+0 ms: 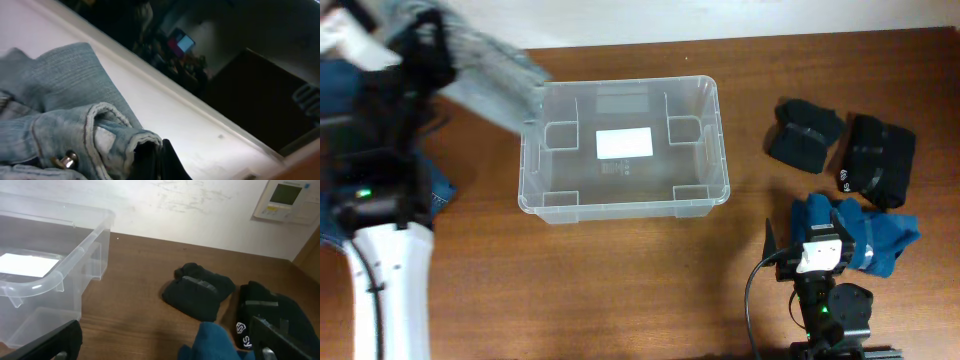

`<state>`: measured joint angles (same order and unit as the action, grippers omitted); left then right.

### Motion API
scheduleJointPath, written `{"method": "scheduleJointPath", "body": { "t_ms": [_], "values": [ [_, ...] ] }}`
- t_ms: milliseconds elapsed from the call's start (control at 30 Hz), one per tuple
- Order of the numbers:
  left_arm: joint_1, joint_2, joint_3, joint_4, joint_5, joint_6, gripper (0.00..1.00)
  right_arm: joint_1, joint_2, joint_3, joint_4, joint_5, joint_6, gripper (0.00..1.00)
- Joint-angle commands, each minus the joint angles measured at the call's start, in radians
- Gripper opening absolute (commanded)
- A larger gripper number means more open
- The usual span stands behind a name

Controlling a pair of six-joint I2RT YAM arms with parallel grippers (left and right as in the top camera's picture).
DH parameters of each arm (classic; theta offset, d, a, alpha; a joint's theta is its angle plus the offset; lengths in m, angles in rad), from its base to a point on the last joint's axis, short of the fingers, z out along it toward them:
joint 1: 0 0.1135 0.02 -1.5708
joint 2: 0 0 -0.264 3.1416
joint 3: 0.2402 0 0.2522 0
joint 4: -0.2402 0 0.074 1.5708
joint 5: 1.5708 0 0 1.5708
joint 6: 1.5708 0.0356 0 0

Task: Pack container
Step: 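Lift the light blue jeans and carry them over the clear bin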

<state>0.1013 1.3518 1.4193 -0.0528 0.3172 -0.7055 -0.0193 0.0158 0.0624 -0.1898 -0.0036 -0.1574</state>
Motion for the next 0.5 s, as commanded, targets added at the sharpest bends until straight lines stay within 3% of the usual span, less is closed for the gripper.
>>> {"method": "scheduleJointPath", "body": {
  "t_ms": [0, 167, 233, 467],
  "values": [
    [-0.168, -0.031, 0.042, 0.029, -0.270, -0.043, 0.01, -0.008, -0.007, -0.007, -0.002, 0.009, 0.006, 0.98],
    [-0.418, 0.000, 0.042, 0.031, -0.616, -0.047, 0.01, -0.008, -0.007, -0.007, -0.002, 0.009, 0.005, 0.98],
    [-0.482, 0.033, 0.042, 0.030, -0.703, -0.119, 0.01, -0.008, -0.006, -0.007, -0.002, 0.009, 0.006, 0.98],
    [-0.534, 0.183, 0.042, 0.030, -0.768, -0.400, 0.01, -0.008, -0.007, -0.007, -0.002, 0.009, 0.006, 0.98]
  ]
}}
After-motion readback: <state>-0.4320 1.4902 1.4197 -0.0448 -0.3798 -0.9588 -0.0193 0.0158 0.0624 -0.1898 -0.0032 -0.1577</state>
